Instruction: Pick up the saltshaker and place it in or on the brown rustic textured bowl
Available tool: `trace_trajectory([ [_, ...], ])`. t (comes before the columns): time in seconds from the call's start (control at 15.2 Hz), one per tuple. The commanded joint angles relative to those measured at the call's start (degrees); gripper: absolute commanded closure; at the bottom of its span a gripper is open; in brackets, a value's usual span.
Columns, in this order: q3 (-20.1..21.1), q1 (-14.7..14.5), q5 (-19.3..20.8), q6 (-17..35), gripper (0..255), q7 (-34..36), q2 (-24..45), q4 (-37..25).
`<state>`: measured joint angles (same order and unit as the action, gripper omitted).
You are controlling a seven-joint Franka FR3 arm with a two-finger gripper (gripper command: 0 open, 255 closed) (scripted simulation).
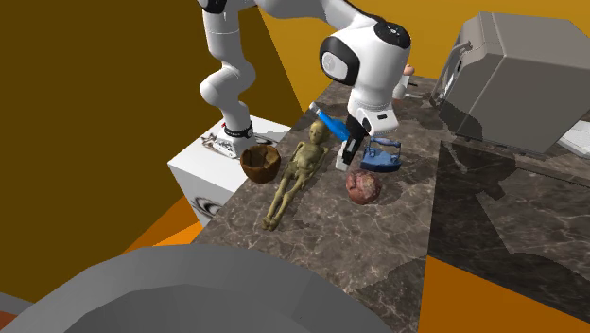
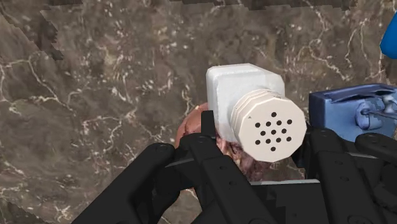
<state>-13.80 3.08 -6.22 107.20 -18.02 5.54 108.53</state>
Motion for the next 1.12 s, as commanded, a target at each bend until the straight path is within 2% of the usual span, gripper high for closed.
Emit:
trace_trajectory([
  [0.0, 0.0, 0.0, 0.2, -1.4, 255, 0.1, -0.6, -0.8],
  [0.73, -0.1, 0.0, 0.7, -9.2, 255, 0.9, -1.8, -7.5],
  [1.06, -1.3, 1.3, 3.5, -7.9, 255, -0.8, -11.9, 3.7],
])
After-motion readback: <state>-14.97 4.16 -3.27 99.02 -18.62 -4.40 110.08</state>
